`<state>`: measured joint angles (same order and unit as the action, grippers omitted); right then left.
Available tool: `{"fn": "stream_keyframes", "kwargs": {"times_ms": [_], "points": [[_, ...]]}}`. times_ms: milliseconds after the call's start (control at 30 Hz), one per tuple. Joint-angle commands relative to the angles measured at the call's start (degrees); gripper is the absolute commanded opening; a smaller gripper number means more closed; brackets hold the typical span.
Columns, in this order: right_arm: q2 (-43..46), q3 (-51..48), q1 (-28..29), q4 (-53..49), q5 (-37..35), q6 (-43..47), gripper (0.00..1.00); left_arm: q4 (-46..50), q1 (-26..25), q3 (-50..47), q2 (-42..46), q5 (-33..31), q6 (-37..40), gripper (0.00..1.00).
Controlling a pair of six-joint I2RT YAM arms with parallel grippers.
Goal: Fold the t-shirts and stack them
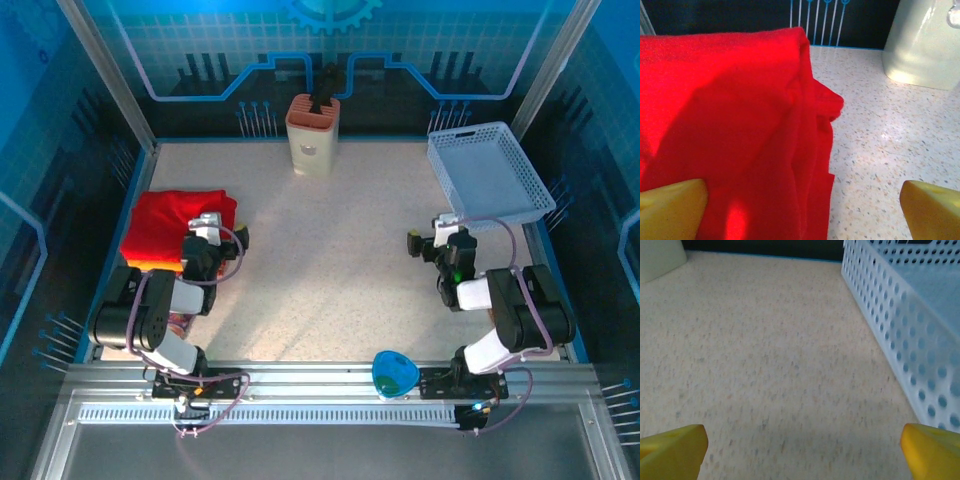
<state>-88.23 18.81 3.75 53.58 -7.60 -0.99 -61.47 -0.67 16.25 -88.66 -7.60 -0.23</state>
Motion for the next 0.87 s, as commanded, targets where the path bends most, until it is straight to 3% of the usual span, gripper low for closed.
{"fn": "stream_keyframes", "kwargs": {"times_ms": [0,833], "points": [[0.0,2.8,0.5,-0.1,-3.3,-0.1,1.00,7.6,-0.5,4.8,0.1,-4.9,-1.7,0.99],[0.0,4.1,-0.4,-2.8,4.3,1.3,1.00,6.6,-0.6,4.7,-0.3,-5.0,-1.4,0.99]]}}
